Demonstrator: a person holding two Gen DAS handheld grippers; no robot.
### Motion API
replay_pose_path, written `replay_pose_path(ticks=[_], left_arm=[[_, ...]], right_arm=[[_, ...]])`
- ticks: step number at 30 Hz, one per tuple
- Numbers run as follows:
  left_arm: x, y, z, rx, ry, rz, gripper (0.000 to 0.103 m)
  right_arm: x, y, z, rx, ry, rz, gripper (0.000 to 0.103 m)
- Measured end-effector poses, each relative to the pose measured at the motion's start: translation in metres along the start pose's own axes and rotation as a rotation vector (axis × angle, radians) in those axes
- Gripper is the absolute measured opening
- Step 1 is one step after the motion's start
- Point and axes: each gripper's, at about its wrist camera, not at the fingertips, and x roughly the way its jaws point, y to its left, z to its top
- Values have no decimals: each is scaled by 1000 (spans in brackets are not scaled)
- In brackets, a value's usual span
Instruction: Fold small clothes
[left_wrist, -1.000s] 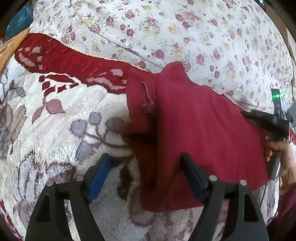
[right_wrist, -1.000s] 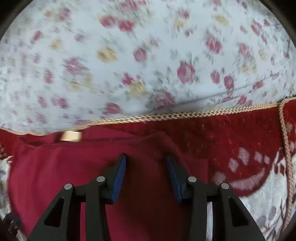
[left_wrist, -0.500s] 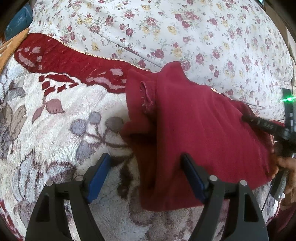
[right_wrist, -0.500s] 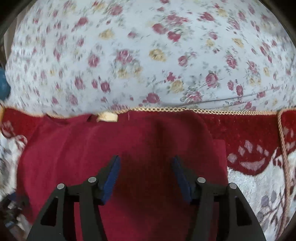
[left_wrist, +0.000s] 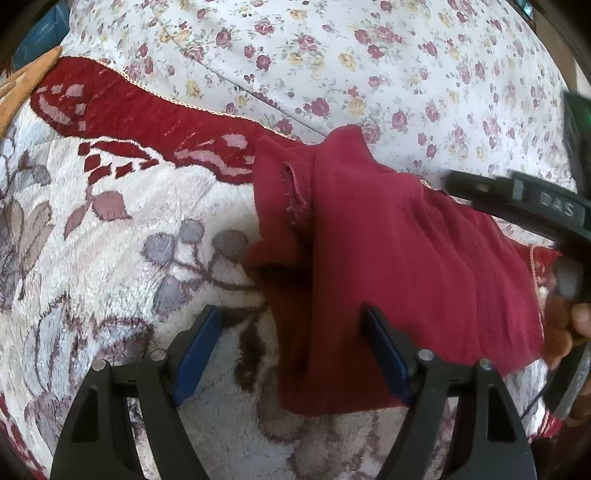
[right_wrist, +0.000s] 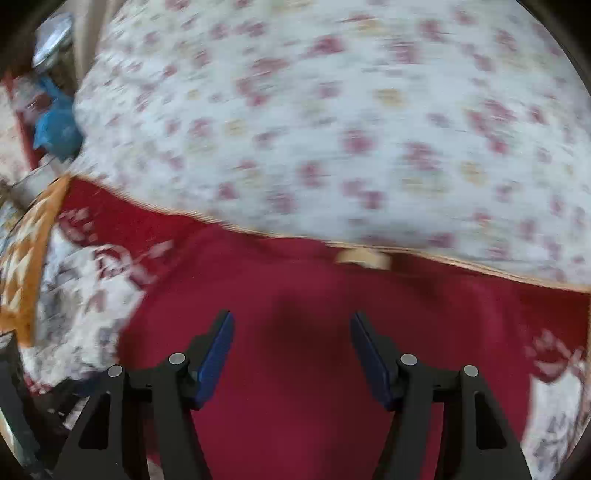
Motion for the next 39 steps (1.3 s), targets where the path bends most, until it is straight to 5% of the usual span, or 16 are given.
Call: replay_pose_path(ticks=[6,12,19,22,27,32,39], left_arm=[[1,1,1,-12,5,-7,78],[3,1,3,-16,4,-8,78],[4,1,4,-15,5,-10,79],[4,0,4,-12,5,-7,79],[-1,6,3,-43,11,-43,79],[-11,32,-1,-180,9,-165,79],[-7,23,-1,-144,4,-135,82]], right_arm=[[45,57,9,-105,64,40,69],[91,76,24,-119,97,7,57],[112,88,27,-155,116,-45,59],[102,75,30,-78,137,28,64],[78,57,33,37,145,170,86],[76,73,34,1,184,182,91],[97,113,27,-132,220,98,96]])
